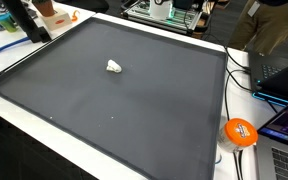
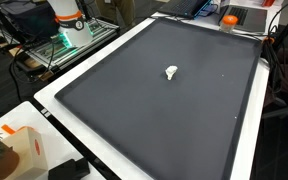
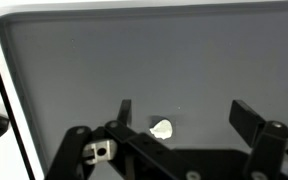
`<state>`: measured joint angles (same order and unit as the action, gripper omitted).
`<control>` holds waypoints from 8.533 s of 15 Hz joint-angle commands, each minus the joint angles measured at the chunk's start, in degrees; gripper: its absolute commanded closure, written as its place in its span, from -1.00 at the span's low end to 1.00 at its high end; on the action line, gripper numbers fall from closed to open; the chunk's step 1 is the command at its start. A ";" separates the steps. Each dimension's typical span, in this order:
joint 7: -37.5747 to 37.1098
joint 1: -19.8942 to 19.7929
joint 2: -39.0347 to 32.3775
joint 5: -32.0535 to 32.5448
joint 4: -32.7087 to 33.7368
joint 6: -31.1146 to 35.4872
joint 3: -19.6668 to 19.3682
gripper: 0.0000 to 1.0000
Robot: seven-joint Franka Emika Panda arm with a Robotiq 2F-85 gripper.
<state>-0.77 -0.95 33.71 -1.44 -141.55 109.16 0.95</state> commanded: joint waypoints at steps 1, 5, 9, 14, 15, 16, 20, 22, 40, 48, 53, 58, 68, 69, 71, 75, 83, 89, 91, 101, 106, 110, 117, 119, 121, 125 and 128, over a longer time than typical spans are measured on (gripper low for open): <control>-0.08 0.46 -4.15 -0.41 4.48 -1.30 -0.52 -1.00; -0.78 0.22 -10.14 0.48 10.48 -1.62 0.01 -1.00; -0.21 0.49 -10.74 0.15 11.01 -0.25 -0.07 -1.00; -0.20 0.49 -10.73 0.15 11.15 -0.25 -0.11 -1.00; -0.20 0.49 -10.69 0.15 11.15 -0.25 -0.11 -1.00; -0.20 0.49 -10.68 0.15 11.15 -0.25 -0.11 -1.00; -0.20 0.49 -10.68 0.15 11.14 -0.25 -0.11 -1.00; -1.11 0.42 -11.04 0.25 11.30 0.27 0.19 -1.00; -22.09 3.10 -38.35 12.01 22.11 9.58 6.10 -1.00; -29.00 6.94 -48.11 14.63 24.87 10.55 3.02 -1.00; -27.12 7.01 -47.00 12.78 24.17 11.30 2.48 -1.00; -32.56 8.39 -50.70 13.80 25.06 18.58 1.67 -1.00; -40.52 12.40 -62.09 16.65 32.66 21.69 -3.66 -1.00; -40.56 12.49 -63.03 16.46 33.42 21.67 -4.01 -1.00; -40.67 12.60 -64.72 16.05 34.72 21.48 -4.65 -0.99; -41.33 12.91 -67.22 15.73 36.69 21.40 -5.79 -0.82; -40.98 13.05 -66.81 15.29 37.00 18.80 -6.29 0.53; -40.55 13.11 -67.22 15.17 37.77 17.13 -5.94 0.90; -40.50 13.12 -67.08 15.14 37.83 16.72 -5.93 0.96; -39.12 12.16 -64.46 13.84 36.36 14.91 -5.09 -0.68; -36.27 10.30 -60.27 11.28 34.04 12.23 -4.54 -1.00; -27.07 6.46 -54.34 3.02 29.33 15.65 -2.49 -1.00; -16.11 3.17 -49.30 -7.23 28.00 17.64 -1.79 -1.00; -15.57 2.83 -48.11 -7.49 27.71 17.57 -1.79 -1.00; -15.65 2.98 -48.59 -7.48 27.76 17.57 -1.75 -1.00; -19.04 3.93 -51.11 -7.68 31.72 19.13 -1.37 -1.00; -23.03 5.54 -52.42 -3.12 36.64 17.02 -2.12 -1.00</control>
<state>-20.07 3.17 -16.90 -8.05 -109.38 127.86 -0.57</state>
